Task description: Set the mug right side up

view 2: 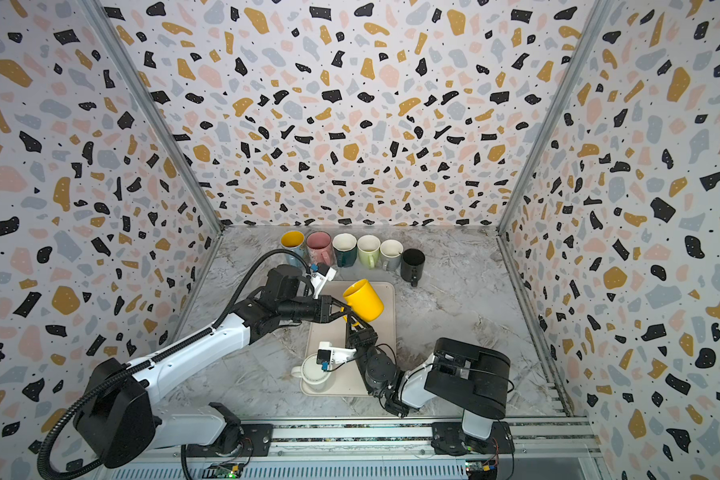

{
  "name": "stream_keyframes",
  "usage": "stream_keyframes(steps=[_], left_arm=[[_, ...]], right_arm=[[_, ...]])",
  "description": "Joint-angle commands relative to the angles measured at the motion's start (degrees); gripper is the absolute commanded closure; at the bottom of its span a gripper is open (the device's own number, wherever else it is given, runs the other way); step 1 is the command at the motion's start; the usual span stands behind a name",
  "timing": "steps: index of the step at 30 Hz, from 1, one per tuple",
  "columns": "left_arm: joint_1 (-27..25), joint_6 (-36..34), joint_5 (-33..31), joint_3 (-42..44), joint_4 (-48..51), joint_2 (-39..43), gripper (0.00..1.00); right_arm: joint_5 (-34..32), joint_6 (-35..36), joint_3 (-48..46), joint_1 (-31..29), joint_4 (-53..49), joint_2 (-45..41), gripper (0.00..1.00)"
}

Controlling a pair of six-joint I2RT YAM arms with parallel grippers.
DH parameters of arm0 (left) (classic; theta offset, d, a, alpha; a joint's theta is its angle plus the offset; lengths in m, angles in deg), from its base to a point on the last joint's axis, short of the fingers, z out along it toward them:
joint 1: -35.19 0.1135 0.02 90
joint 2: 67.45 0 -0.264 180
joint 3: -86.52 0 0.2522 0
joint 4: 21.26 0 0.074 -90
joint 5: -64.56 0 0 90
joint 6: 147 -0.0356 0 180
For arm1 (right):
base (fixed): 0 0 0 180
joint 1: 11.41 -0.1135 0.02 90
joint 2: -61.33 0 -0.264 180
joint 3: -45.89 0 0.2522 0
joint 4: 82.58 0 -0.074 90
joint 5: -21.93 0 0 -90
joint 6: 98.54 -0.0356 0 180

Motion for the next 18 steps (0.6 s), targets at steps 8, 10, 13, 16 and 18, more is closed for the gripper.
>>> stream_keyframes(steps=[8,10,13,16,18], left_arm=[[3.07,-2.10,-7.29,0.64,-0.34,0.91,1.00],[3.38,-2.35,-8.04,0.47,-0.25,0.69,1.00],[4.24,-2.72,-9.18,0.38,-0.13,0.36,1.00],[5.09,-3.00,-9.92,0.21,-0.24,0.01,1.00],[5.61,-3.02,-10.33,0.12,-0.70,-0.32,1.00]], right_arm=[[-2.83,-0.79,1.98,0.16,20.40,-2.28,0.60],[-3.24,-0.83,1.84,0.16,20.40,-2.51,0.59],[-3.91,-0.84,1.42,0.11,20.40,-3.19,0.58],[-4.26,-0.92,0.93,0.12,20.40,-4.10,0.58],[-4.56,-0.88,0.58,0.08,20.36,-4.54,0.57]])
